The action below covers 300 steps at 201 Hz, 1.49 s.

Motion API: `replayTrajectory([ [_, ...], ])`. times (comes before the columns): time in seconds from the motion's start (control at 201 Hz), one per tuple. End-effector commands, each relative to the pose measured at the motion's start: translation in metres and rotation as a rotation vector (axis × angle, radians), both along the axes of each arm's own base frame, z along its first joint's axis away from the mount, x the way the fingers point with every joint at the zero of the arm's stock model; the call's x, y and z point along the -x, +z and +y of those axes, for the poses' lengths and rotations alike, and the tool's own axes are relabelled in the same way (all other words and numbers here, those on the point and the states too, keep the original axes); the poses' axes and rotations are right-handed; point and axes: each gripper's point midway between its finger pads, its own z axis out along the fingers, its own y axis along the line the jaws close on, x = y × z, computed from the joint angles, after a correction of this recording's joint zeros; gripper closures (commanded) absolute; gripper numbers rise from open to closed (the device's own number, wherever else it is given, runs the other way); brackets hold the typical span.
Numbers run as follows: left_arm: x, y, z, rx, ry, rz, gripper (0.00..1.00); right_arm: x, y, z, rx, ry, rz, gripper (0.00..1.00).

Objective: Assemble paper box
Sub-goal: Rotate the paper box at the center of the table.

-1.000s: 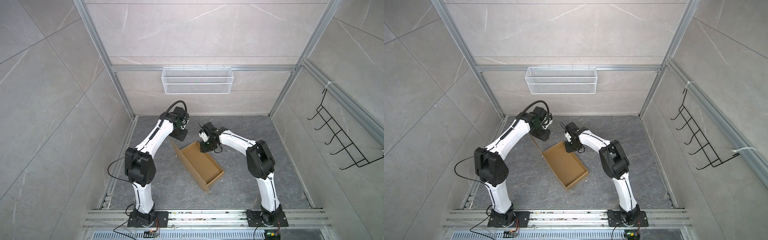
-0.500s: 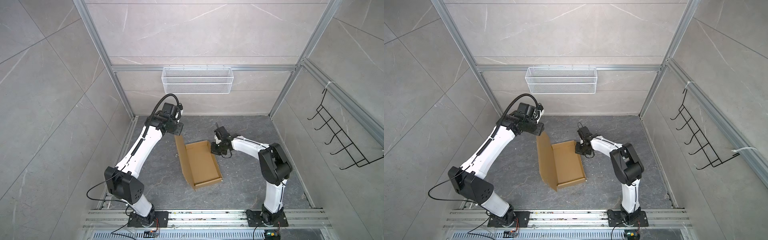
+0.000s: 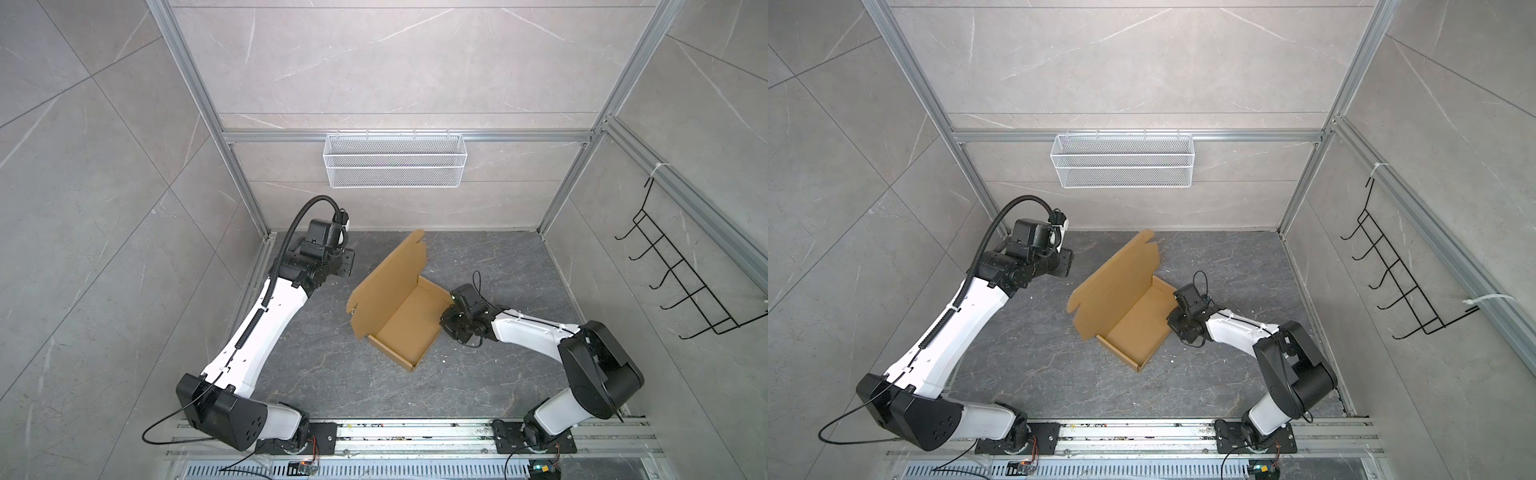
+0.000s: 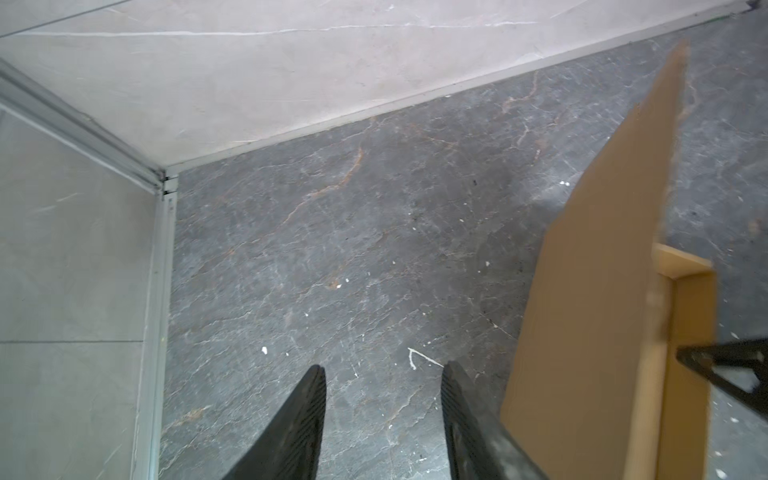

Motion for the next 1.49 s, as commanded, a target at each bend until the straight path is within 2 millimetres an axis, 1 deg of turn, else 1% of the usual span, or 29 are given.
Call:
replayTrajectory([
  [0.0, 0.003, 0.021, 0.018, 0.072, 0.086, -0.073, 0.48, 0.021, 0.002, -0.007, -0.006, -0.008, 0.017, 0.60],
  [0.04, 0.007, 0.016, 0.020, 0.107, 0.082, -0.048, 0.48, 0.026, 0.007, -0.008, 0.007, 0.040, 0.007, 0.57],
  [0.085, 0.012, 0.011, 0.025, 0.145, 0.091, -0.017, 0.47, 0.032, 0.014, -0.015, 0.056, 0.091, 0.001, 0.55],
  [0.09, 0.013, 0.011, 0.025, 0.150, 0.091, -0.015, 0.47, 0.031, 0.018, -0.015, 0.063, 0.103, -0.014, 0.54],
  [0.194, 0.030, 0.002, 0.041, 0.243, 0.123, 0.048, 0.47, 0.034, 0.051, -0.031, 0.197, 0.278, -0.111, 0.50],
  [0.239, 0.038, -0.001, 0.049, 0.273, 0.136, 0.056, 0.45, 0.029, 0.069, -0.032, 0.247, 0.386, -0.186, 0.48],
  [0.289, 0.049, -0.007, 0.056, 0.281, 0.154, 0.065, 0.42, 0.027, 0.080, -0.033, 0.293, 0.495, -0.214, 0.45],
  [0.338, 0.059, -0.016, 0.060, 0.282, 0.166, 0.083, 0.40, 0.020, 0.089, -0.034, 0.346, 0.607, -0.221, 0.42],
  [0.373, 0.065, -0.024, 0.061, 0.282, 0.174, 0.101, 0.40, 0.014, 0.095, -0.030, 0.377, 0.685, -0.231, 0.41],
  [0.433, 0.073, -0.037, 0.063, 0.292, 0.197, 0.127, 0.39, -0.002, 0.099, -0.025, 0.436, 0.785, -0.242, 0.38],
  [0.468, 0.076, -0.043, 0.064, 0.298, 0.209, 0.134, 0.38, -0.013, 0.100, -0.022, 0.468, 0.824, -0.246, 0.37],
  [0.473, 0.077, -0.044, 0.064, 0.299, 0.210, 0.134, 0.38, -0.016, 0.103, -0.021, 0.471, 0.827, -0.253, 0.36],
  [0.522, 0.080, -0.049, 0.064, 0.314, 0.219, 0.140, 0.38, -0.033, 0.099, -0.017, 0.510, 0.871, -0.239, 0.35],
  [0.637, 0.084, -0.052, 0.062, 0.345, 0.215, 0.128, 0.36, -0.067, 0.090, -0.005, 0.564, 0.930, -0.227, 0.34],
  [0.687, 0.085, -0.054, 0.061, 0.345, 0.215, 0.132, 0.35, -0.078, 0.085, -0.002, 0.584, 0.940, -0.222, 0.34],
  [0.756, 0.086, -0.057, 0.062, 0.337, 0.215, 0.136, 0.33, -0.088, 0.074, 0.001, 0.596, 0.960, -0.216, 0.34],
  [0.876, 0.088, -0.063, 0.061, 0.341, 0.204, 0.132, 0.30, -0.093, 0.054, -0.001, 0.616, 0.976, -0.189, 0.34],
  [0.955, 0.087, -0.068, 0.060, 0.349, 0.202, 0.130, 0.28, -0.095, 0.045, -0.002, 0.631, 0.973, -0.185, 0.35],
  [1.13, 0.082, -0.073, 0.056, 0.366, 0.196, 0.140, 0.28, -0.102, 0.036, -0.010, 0.688, 0.941, -0.191, 0.37],
  [1.259, 0.079, -0.075, 0.054, 0.373, 0.190, 0.153, 0.28, -0.104, 0.025, -0.015, 0.716, 0.930, -0.184, 0.38],
  [1.488, 0.079, -0.076, 0.054, 0.370, 0.194, 0.151, 0.29, -0.100, 0.008, -0.015, 0.653, 0.892, -0.185, 0.41],
])
